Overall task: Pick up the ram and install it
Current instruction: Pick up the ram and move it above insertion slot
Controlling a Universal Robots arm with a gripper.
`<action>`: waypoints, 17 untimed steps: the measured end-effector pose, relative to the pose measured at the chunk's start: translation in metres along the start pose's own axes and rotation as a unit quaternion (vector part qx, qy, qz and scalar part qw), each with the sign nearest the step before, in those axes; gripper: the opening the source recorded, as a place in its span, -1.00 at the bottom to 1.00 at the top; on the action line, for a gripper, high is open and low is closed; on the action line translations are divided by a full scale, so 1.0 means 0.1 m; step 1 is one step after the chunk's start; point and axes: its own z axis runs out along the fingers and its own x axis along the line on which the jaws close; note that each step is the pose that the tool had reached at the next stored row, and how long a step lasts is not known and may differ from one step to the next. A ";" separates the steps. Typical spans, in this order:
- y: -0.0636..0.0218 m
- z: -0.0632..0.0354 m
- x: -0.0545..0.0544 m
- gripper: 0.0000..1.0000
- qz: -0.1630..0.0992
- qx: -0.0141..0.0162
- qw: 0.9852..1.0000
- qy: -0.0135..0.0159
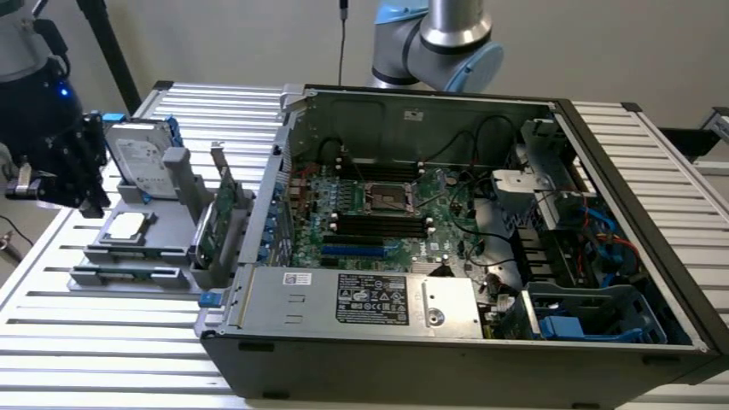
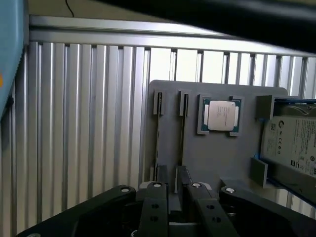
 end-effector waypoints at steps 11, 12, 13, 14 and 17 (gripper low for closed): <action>-0.004 0.200 0.04 -0.11 -0.003 0.000 1.000 0.000; -0.005 0.218 0.04 -0.11 -0.003 0.000 1.000 0.000; -0.005 0.236 0.04 -0.11 -0.003 0.000 1.000 0.000; -0.005 0.255 0.04 -0.11 -0.003 0.000 1.000 0.000; -0.008 0.309 0.05 -0.11 -0.003 0.000 1.000 0.000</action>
